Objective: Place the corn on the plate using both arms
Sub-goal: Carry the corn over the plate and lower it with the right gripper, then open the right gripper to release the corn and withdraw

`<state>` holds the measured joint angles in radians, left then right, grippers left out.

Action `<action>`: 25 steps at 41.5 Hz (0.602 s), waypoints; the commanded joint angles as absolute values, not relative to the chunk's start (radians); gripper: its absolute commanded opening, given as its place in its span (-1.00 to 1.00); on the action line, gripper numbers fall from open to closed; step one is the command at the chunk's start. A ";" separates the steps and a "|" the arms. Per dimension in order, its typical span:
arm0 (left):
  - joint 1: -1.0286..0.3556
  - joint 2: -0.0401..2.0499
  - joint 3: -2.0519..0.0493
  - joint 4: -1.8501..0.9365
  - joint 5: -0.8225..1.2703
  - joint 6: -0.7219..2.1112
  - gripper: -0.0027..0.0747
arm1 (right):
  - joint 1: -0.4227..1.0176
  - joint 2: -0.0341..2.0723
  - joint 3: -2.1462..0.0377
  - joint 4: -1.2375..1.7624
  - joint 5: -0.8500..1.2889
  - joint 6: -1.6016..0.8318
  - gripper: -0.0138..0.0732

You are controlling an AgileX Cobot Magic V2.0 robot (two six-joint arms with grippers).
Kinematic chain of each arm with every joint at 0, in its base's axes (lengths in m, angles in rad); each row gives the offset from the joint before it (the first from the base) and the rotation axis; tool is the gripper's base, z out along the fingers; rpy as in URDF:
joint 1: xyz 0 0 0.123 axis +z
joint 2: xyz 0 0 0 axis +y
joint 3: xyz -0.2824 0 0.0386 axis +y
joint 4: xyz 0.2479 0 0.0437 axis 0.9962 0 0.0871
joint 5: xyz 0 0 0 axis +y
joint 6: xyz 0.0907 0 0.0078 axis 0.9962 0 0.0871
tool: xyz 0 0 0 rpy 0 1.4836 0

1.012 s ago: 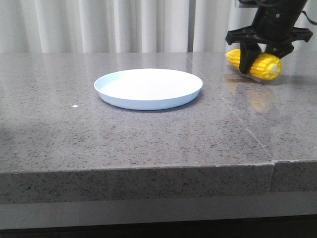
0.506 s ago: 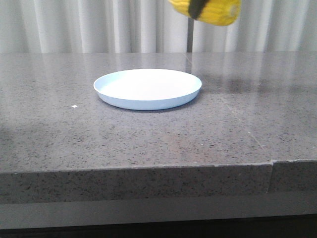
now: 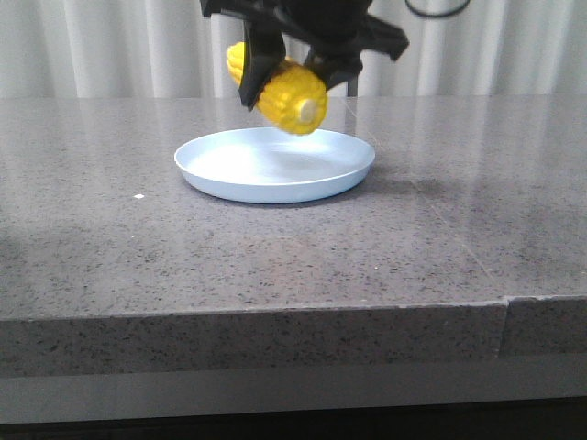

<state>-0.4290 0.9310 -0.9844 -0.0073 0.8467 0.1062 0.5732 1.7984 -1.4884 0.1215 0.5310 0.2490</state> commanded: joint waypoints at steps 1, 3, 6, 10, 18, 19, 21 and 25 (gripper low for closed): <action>-0.435 0.920 -1.010 -0.018 0.784 0.097 -0.01 | 0.572 1.768 -1.479 0.124 0.360 0.295 -0.16; -0.435 0.920 -1.010 -0.018 0.784 0.097 -0.01 | 0.572 1.783 -1.477 0.124 0.345 0.296 -0.15; -0.435 0.920 -1.010 -0.018 0.784 0.097 -0.01 | 0.572 1.803 -1.481 0.124 0.332 0.300 -0.06; -0.435 0.920 -1.010 -0.018 0.784 0.097 -0.01 | 0.572 1.827 -1.482 0.124 0.335 0.301 0.18; -0.435 0.920 -1.010 -0.018 0.784 0.097 -0.01 | 0.572 1.835 -1.484 0.124 0.351 0.301 0.63; -0.435 0.920 -1.010 -0.018 0.784 0.097 -0.01 | 0.572 1.831 -1.485 0.123 0.356 0.301 0.69; -0.435 0.920 -1.010 -0.018 0.784 0.097 -0.01 | 0.572 1.823 -1.485 0.117 0.366 0.301 0.77; -0.435 0.920 -1.010 -0.018 0.784 0.097 -0.01 | 0.572 1.791 -1.485 0.072 0.416 0.300 0.82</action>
